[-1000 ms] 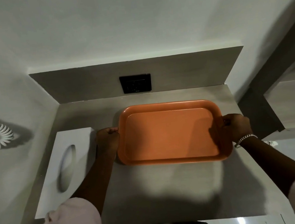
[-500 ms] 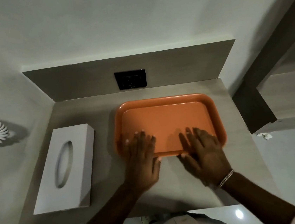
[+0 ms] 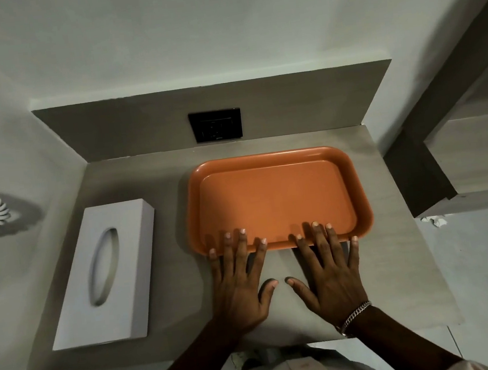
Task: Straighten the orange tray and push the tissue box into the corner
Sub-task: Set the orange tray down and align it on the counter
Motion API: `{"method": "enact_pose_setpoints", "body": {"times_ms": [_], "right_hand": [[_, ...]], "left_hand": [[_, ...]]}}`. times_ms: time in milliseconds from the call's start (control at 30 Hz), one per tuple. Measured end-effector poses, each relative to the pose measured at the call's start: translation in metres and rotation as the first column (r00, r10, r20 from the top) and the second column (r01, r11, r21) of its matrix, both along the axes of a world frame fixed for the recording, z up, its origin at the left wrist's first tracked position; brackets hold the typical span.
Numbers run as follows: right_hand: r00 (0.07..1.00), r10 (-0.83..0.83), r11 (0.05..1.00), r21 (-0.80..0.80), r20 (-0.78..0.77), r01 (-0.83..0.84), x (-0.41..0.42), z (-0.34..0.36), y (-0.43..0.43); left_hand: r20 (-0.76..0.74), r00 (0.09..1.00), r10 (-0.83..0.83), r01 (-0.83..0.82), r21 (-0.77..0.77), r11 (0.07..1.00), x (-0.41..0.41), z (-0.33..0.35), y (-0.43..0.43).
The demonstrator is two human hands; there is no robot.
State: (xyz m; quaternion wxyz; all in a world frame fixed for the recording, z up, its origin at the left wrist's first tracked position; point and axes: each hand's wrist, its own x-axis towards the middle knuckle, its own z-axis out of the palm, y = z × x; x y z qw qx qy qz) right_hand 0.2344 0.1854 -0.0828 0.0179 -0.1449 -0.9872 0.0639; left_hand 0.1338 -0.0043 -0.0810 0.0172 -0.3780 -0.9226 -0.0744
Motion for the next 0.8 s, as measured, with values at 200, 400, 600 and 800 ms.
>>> {"method": "enact_pose_setpoints", "body": {"times_ms": [200, 400, 600, 800], "right_hand": [[1.000, -0.020, 1.000, -0.018, 0.005, 0.020, -0.020, -0.004, 0.008], [0.999, -0.034, 0.999, -0.038, -0.006, 0.034, -0.039, -0.001, 0.015], [0.999, -0.040, 0.998, -0.040, -0.001, 0.040, -0.055, 0.001, 0.019], [0.999, -0.040, 0.997, -0.070, 0.001, 0.040, -0.064, 0.003, 0.022]], "left_hand": [[0.010, 1.000, 0.018, -0.018, -0.019, 1.000, -0.018, 0.000, 0.008], [0.011, 1.000, 0.027, -0.027, -0.034, 0.999, -0.038, -0.001, 0.014], [0.005, 1.000, 0.023, -0.023, -0.032, 0.999, -0.057, 0.000, 0.019], [0.010, 1.000, 0.006, -0.006, -0.030, 1.000, -0.067, 0.001, 0.020]]}}
